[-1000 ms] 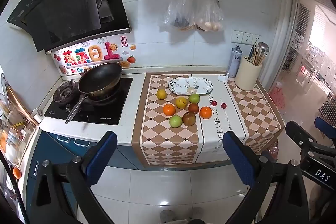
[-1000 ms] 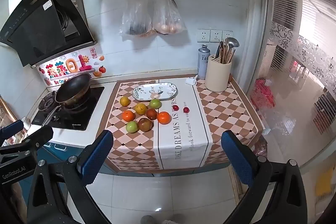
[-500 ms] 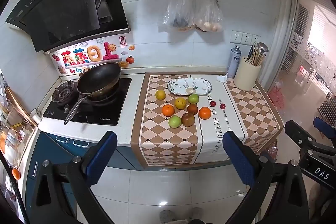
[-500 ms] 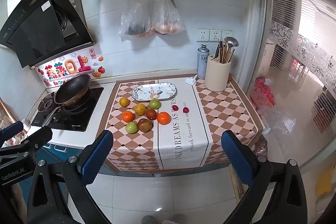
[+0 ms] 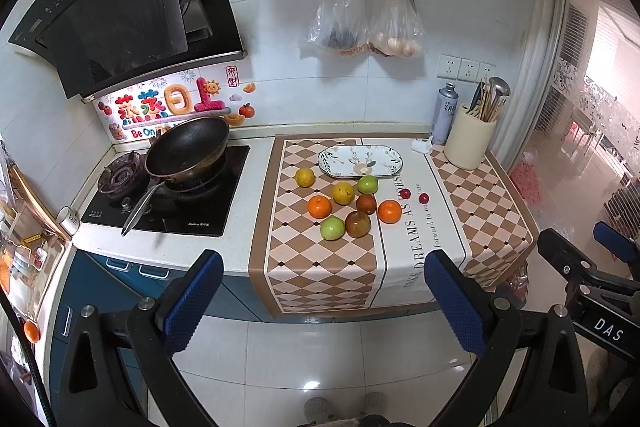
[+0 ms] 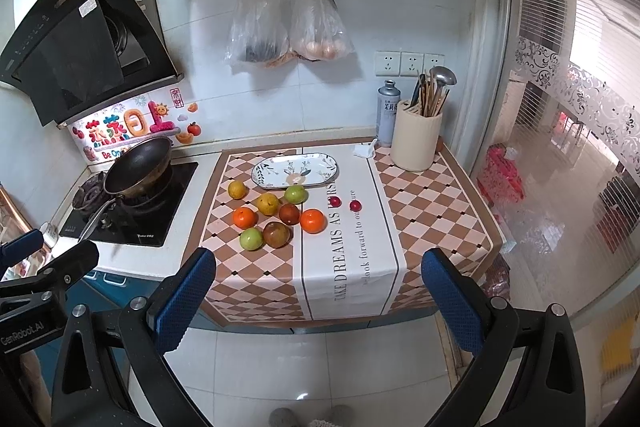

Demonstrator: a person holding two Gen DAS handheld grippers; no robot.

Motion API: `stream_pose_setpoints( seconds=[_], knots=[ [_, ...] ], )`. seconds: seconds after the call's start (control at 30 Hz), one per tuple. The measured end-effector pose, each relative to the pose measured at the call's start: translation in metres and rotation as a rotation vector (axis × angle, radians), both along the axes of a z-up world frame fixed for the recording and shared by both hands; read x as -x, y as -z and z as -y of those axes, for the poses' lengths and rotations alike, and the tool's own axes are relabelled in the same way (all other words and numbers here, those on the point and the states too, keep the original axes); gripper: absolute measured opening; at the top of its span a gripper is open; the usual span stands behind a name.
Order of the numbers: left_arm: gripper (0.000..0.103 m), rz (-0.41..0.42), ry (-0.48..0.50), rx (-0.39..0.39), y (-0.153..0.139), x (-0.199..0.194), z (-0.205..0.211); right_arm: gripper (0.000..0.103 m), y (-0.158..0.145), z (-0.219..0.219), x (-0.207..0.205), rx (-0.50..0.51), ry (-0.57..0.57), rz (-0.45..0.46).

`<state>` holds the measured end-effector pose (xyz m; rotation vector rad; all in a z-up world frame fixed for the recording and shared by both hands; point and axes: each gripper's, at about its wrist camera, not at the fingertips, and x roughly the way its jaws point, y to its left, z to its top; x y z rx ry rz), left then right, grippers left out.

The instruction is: Organize fruits

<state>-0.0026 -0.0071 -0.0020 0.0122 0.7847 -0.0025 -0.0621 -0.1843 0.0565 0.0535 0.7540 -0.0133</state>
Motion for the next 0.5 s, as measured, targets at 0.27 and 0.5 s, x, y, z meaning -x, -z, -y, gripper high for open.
stream_pose_setpoints(
  seconds=[0.27,0.5],
  knots=[
    [0.103,-0.002,-0.004,0.008,0.005,-0.001,-0.004,0.103,0.001,-0.006,-0.001,0.002,-0.002,0.0],
    [0.103,-0.009,-0.004,0.009,0.008,-0.001,-0.006,0.103,0.005,-0.012,-0.003,0.009,-0.011,-0.008]
  ],
)
